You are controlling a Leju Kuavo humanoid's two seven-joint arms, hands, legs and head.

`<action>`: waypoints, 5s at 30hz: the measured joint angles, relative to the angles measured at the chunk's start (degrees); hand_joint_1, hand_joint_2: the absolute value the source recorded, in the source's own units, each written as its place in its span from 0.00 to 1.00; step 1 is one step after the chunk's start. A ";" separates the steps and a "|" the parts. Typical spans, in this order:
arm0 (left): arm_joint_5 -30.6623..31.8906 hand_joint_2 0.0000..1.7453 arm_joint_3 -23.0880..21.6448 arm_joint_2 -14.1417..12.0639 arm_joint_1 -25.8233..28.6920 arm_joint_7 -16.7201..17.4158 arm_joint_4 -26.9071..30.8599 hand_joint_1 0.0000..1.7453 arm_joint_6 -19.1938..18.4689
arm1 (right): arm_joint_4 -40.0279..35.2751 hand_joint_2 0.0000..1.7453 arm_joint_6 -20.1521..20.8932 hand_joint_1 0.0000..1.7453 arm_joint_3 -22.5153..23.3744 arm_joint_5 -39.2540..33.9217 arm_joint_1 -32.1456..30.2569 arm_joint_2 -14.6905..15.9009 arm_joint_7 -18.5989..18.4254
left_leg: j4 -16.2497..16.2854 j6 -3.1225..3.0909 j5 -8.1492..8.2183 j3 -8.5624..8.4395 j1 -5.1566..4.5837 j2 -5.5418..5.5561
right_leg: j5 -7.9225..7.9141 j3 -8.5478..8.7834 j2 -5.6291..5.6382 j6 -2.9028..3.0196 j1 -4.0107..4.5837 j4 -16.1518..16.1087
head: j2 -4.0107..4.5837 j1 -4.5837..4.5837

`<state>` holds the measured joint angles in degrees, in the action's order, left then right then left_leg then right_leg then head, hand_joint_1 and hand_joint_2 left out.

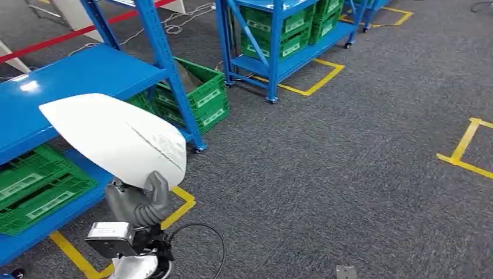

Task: Take the parts from the cabinet and place them on the table.

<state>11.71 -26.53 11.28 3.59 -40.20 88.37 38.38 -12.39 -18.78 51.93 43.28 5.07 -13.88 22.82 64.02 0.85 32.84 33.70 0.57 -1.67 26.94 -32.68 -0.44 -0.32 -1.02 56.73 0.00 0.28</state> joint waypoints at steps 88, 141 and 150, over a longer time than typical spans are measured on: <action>-1.57 1.00 5.16 1.11 3.43 0.00 1.88 1.00 -6.12 | -0.13 0.00 3.78 0.00 11.08 -10.58 1.26 0.55 4.35 | -6.66 -0.98 -3.93 -3.78 -0.51 -5.39 | -0.02 -1.00 -2.41 -1.15 0.66 0.88 | 0.00 -0.70; -2.86 1.00 7.15 -0.48 4.81 0.11 -1.99 1.00 -6.99 | -0.63 0.00 -6.71 0.00 12.15 -8.33 -0.06 0.74 -8.53 | -7.23 -3.34 -5.72 -2.52 -0.47 0.40 | 7.10 -9.96 1.10 -1.90 0.64 16.80 | 0.00 -0.55; -0.91 1.00 7.04 -1.64 2.30 0.09 1.47 1.00 -7.59 | -0.61 0.00 -4.31 0.00 12.70 -8.50 0.70 1.55 -7.34 | -6.59 -1.11 -4.77 -3.28 -0.51 -5.35 | 0.36 -0.69 -2.21 -1.05 0.47 1.11 | 0.00 -0.35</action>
<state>10.80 -19.50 9.64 5.88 -40.11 89.84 30.79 -13.00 -23.08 64.63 34.78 5.76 -12.33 15.48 57.43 -0.26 28.08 30.42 0.06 -7.02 27.30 -33.37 -2.65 -1.38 -0.55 57.83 0.00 -0.07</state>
